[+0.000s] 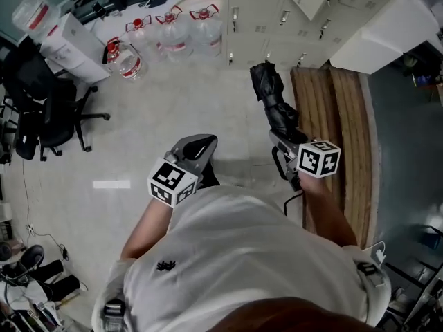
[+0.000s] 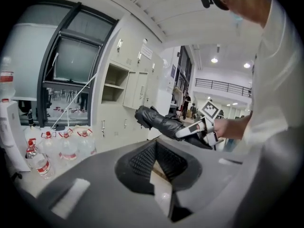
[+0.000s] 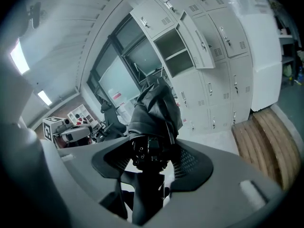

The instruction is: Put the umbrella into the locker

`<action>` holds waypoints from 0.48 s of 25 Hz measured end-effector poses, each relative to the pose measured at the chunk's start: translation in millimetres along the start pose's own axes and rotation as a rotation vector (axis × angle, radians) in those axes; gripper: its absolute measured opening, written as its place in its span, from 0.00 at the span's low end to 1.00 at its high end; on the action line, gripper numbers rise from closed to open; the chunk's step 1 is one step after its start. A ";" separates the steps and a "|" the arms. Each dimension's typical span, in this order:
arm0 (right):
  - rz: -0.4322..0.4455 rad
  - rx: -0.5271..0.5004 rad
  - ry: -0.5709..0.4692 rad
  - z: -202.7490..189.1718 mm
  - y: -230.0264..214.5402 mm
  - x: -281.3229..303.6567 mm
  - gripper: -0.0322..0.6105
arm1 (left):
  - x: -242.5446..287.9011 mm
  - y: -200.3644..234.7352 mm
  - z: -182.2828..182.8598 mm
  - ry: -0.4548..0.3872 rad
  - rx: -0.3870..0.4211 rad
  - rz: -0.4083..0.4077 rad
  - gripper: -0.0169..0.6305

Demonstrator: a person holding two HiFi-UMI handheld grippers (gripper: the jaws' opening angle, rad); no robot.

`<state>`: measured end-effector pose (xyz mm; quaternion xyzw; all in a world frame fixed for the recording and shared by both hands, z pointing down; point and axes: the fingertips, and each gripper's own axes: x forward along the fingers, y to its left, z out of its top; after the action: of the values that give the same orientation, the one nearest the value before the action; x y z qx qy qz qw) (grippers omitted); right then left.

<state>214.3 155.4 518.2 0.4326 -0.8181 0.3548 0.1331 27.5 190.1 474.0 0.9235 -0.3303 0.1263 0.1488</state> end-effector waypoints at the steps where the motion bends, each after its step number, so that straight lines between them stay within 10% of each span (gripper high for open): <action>1: -0.014 0.002 -0.004 10.5 -1.4 8.6 0.44 | 5.7 14.0 7.4 -0.006 -0.004 -0.018 0.11; 12: -0.158 0.028 -0.068 128.8 -19.8 110.7 0.44 | 43.9 152.6 70.0 0.007 0.094 -0.157 0.11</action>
<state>176.3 -9.4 493.7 0.5096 -0.7802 0.3398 0.1269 -29.0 27.4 453.1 0.9520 -0.2501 0.1329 0.1159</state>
